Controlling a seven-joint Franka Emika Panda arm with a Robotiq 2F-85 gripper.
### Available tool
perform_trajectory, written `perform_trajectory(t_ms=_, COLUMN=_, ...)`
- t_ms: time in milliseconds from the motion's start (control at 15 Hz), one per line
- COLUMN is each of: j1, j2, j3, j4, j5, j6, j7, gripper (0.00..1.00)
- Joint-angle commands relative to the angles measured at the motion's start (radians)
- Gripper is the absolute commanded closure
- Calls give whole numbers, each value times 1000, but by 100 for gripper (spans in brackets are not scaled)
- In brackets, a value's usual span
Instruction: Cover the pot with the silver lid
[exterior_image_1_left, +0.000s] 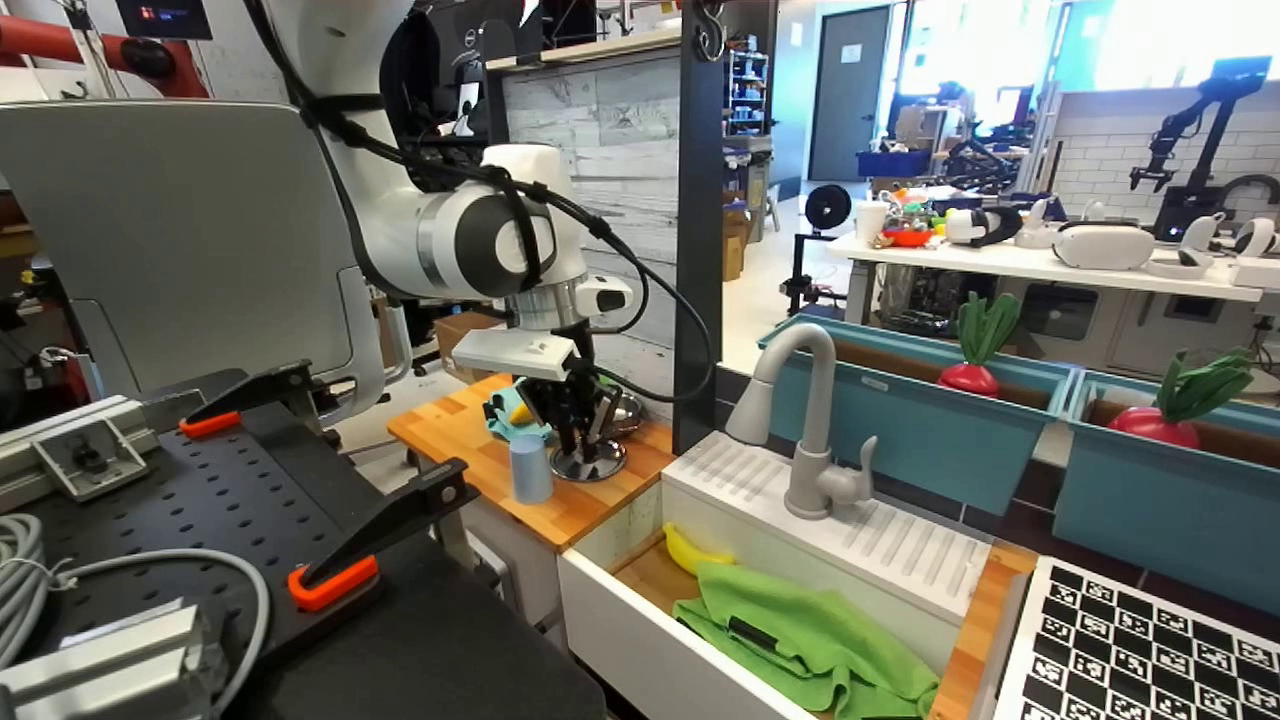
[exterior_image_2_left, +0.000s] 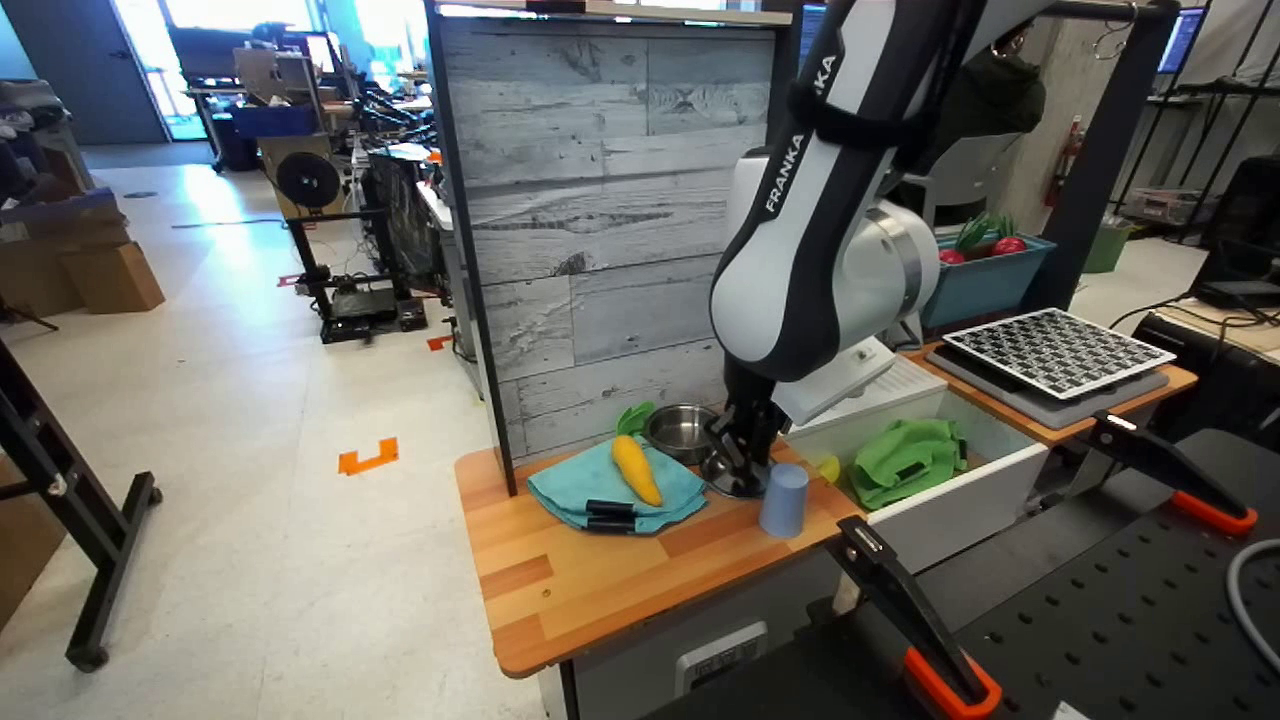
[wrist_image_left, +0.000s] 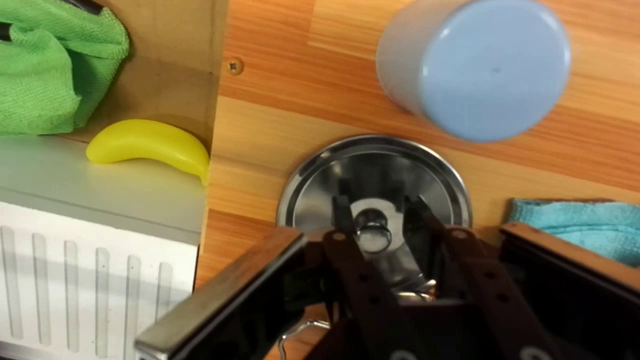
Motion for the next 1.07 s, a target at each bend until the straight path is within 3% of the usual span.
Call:
perform_trajectory(t_ms=0, j1=-28, j2=13, j3=9, j4=42, j5=-9, j6=-27, j7=-23, gripper=36)
perform_trajectory(t_ms=333, j1=-15, j2=36, j3=-3, j4=79, j5=-15, j6=-49, j7=-17, gripper=1)
perform_trajectory(t_ms=533, j1=1, j2=49, j3=-13, j4=92, j5=-21, j6=-64, j7=-12, gripper=0)
perform_trajectory(t_ms=600, j1=3, j2=52, j3=-14, j4=93, j5=-22, j6=-60, j7=-11, gripper=25)
perform_trajectory(t_ms=733, j1=6, j2=60, j3=-16, j4=98, j5=-23, j6=-54, j7=-12, gripper=29)
perform_trajectory(t_ms=1000, j1=3, j2=65, j3=-15, j4=104, j5=-21, j6=-52, j7=-13, gripper=62)
